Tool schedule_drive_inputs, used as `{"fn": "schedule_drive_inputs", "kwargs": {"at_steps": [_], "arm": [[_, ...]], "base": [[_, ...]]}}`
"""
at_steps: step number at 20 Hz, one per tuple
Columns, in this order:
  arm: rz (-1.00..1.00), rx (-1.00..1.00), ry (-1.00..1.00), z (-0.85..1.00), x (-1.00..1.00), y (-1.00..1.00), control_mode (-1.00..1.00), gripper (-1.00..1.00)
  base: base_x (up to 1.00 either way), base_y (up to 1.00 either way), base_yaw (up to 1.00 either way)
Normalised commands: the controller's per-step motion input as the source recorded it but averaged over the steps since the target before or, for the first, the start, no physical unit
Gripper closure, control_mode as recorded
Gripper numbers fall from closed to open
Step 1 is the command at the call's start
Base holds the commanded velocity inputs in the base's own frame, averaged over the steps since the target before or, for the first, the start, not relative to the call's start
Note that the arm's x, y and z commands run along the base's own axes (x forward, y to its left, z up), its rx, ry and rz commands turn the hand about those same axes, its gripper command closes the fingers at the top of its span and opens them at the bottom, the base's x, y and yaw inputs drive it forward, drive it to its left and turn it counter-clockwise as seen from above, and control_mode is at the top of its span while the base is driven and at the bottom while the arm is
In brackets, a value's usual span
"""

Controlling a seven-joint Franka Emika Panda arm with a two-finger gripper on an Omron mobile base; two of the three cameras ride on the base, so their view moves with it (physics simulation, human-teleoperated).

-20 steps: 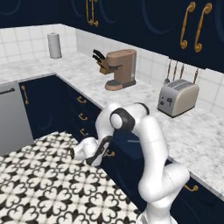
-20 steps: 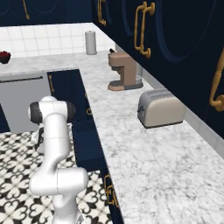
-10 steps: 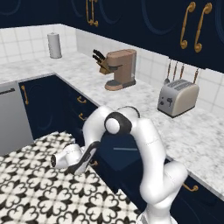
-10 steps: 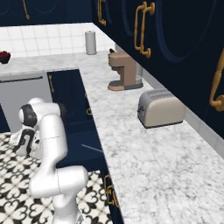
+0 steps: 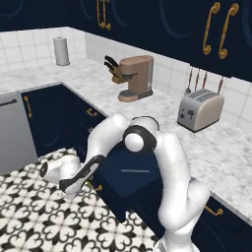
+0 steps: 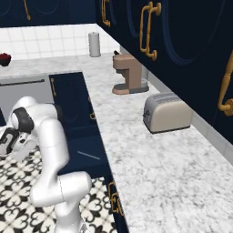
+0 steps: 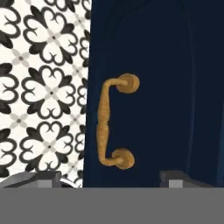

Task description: Take a straw from the drawer in front and place it inside the glass cup on the dining counter.

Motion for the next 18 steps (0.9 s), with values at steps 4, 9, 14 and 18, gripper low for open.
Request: {"fn": "schedule_drive_inputs", "kwargs": {"at_steps": [4,9,14,18], "arm": [[0.0,0.5,0.4,1.0,-0.33,-0.09,-1.0,-1.0],[0.0,0.23,0.04,0.94,-0.16,-0.86,-1.0,-1.0],[0.0,0.04,0.03,0.21,0.39,-0.97,-1.0,-1.0],[0.0,0.07,0.13,-0.15,0.56,-0.67,-1.0,-1.0]], "base": [[0.0,0.0,0.0],[0.0,0.0,0.0],[0.0,0.0,0.0],[0.0,0.0,0.0]]}}
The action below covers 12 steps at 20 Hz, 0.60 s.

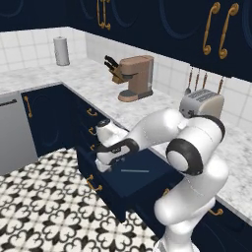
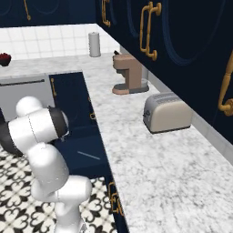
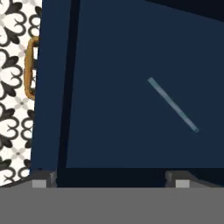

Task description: Take a straw from the drawer in front and place it inside the glass cup on the dining counter.

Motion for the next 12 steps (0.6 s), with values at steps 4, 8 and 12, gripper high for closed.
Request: {"fn": "schedule_drive_inputs", "kwargs": {"at_steps": [4,8,12], "arm": [[0.0,0.08,0.17,-0.28,0.48,-0.38,-1.0,-1.0],[0.0,0.05,0.16,-0.6,0.47,-0.03,-1.0,-1.0],[0.0,0.01,0.13,-0.71,0.38,0.0,-1.0,-1.0]], "base": [[0.0,0.0,0.0],[0.0,0.0,0.0],[0.0,0.0,0.0]]}}
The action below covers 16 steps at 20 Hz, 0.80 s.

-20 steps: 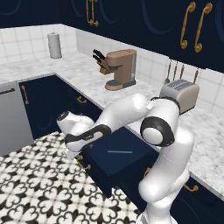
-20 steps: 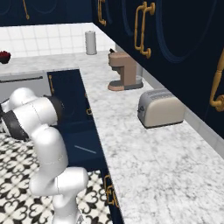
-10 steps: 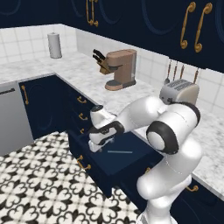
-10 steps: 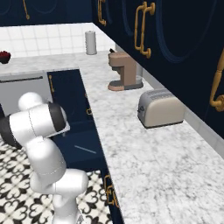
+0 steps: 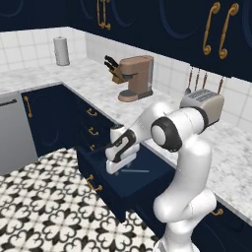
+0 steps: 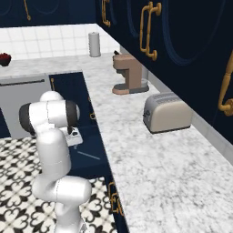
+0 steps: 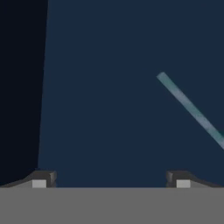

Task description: Take a straw from the drawer in front and place it inside the glass cup on the dining counter.

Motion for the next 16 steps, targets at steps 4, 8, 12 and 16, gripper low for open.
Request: {"fn": "schedule_drive_inputs", "kwargs": {"at_steps": [4,8,12,16], "arm": [[0.01,0.03,0.08,-0.53,0.09,0.21,-1.0,-1.0],[0.02,0.07,0.04,-0.22,-0.06,0.48,-1.0,-1.0],[0.02,0.03,0.06,-0.15,-0.28,0.77,-1.0,-1.0],[0.04,0.02,0.02,0.01,-0.72,0.86,-1.0,-1.0]], "base": [[0.0,0.0,0.0],[0.0,0.0,0.0],[0.0,0.0,0.0],[0.0,0.0,0.0]]}}
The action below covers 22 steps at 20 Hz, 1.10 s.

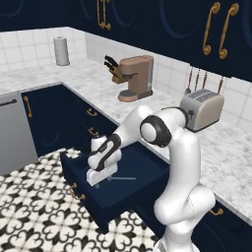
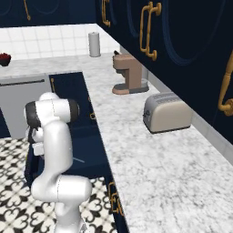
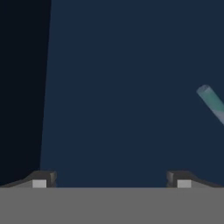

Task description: Take a straw from the drawer in front and place it inside the glass cup on the dining counter.

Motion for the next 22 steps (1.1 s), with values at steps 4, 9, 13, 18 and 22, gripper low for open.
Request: {"fn": "schedule_drive_inputs", "kwargs": {"at_steps": [4,9,13,18,22], "arm": [[0.0,0.0,-0.07,0.54,-0.09,-0.26,-1.0,-1.0],[0.1,-0.01,-0.08,0.19,0.43,-0.82,-1.0,-1.0],[0.21,0.0,-0.01,-0.16,0.4,-0.5,-1.0,-1.0],[0.22,-0.01,0.0,-0.29,0.32,-0.04,-1.0,-1.0],[0.21,0.0,0.0,-0.24,0.03,0.01,-1.0,-1.0]], "base": [[0.0,0.0,0.0],[0.0,0.0,0.0],[0.0,0.0,0.0],[0.0,0.0,0.0],[0.0,0.0,0.0]]}}
